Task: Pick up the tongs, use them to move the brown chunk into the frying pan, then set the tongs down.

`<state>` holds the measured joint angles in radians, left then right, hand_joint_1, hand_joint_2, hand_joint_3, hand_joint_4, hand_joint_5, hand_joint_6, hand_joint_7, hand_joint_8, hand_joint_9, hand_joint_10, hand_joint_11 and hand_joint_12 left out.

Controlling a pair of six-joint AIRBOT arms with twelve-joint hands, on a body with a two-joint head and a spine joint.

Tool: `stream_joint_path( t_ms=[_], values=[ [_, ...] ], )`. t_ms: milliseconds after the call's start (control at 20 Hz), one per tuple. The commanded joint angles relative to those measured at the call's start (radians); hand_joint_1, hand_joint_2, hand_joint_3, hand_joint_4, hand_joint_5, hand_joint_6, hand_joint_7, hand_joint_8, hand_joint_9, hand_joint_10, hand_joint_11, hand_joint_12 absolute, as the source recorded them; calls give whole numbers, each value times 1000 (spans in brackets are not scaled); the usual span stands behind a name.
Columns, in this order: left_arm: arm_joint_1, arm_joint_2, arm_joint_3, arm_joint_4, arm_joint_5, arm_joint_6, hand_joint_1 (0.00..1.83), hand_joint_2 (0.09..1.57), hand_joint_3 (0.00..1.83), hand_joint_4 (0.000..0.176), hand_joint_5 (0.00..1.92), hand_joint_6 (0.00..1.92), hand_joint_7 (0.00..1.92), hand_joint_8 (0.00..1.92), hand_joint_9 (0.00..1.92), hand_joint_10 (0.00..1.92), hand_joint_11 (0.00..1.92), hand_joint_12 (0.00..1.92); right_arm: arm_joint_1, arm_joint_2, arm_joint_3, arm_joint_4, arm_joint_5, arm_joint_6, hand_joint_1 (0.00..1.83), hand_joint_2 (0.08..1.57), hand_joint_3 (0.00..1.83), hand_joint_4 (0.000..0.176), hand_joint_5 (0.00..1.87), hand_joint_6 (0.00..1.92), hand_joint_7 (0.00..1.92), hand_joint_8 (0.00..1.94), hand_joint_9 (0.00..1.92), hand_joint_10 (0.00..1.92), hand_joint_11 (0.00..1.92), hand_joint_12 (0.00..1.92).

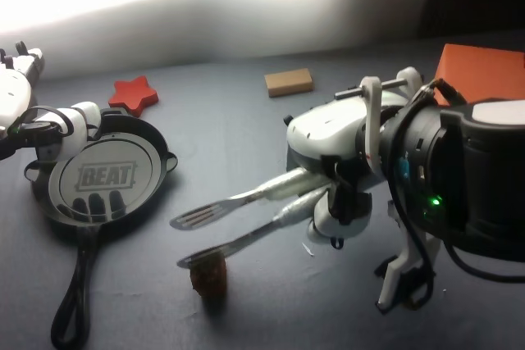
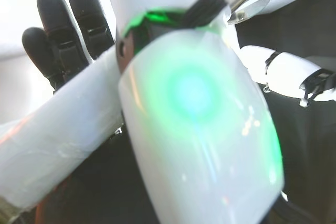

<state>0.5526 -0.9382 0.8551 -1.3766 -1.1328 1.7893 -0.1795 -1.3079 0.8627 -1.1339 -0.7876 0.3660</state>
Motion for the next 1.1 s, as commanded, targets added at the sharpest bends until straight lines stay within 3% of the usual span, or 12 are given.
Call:
stream_joint_path(
  t_ms=[0,100,250,500,550,750,900,1050],
  values=[
    [-3,13,8,72,-68,-3,192,1381,0,34,44,2,77,2,106,8,0,502,5,5,-6,-61,-4,7,1111,1198,1,0,806,1234,1020,4,953,44,397,1291],
    [1,17,11,72,-62,-3,141,1385,3,36,43,2,91,2,130,12,0,612,1,7,-22,-61,-20,15,1117,1192,0,0,819,1216,1029,6,971,50,416,1290],
    [5,22,16,72,-59,-5,102,1399,6,33,11,1,71,1,97,2,0,486,0,10,-44,-61,-31,28,1110,1201,2,0,799,1245,1010,1,954,41,400,1294],
    [5,23,29,72,-57,-5,178,1389,0,39,35,7,70,0,106,4,0,524,10,10,-50,-61,-57,33,1112,1199,0,0,806,1234,1020,3,961,41,408,1279],
    [5,23,31,72,-57,-5,159,1391,1,28,28,3,70,1,105,3,0,533,7,10,-50,-61,-60,33,1112,1199,0,0,805,1236,1022,4,962,41,411,1281],
    [12,23,40,72,-56,-8,129,1394,3,32,28,4,75,1,116,5,0,548,-10,10,-50,-61,-68,33,1110,1199,0,0,803,1240,1020,3,965,39,413,1285],
    [18,23,45,72,-56,-13,204,1385,0,35,81,19,85,3,109,1,0,476,-13,10,-50,-61,-70,33,1111,1198,0,0,807,1235,1024,5,969,39,412,1297],
    [19,23,48,73,-56,-13,167,1386,1,30,45,2,94,1,126,6,0,552,-15,9,-50,-61,-70,33,1112,1195,0,0,812,1226,1016,3,968,37,406,1291]
  ],
)
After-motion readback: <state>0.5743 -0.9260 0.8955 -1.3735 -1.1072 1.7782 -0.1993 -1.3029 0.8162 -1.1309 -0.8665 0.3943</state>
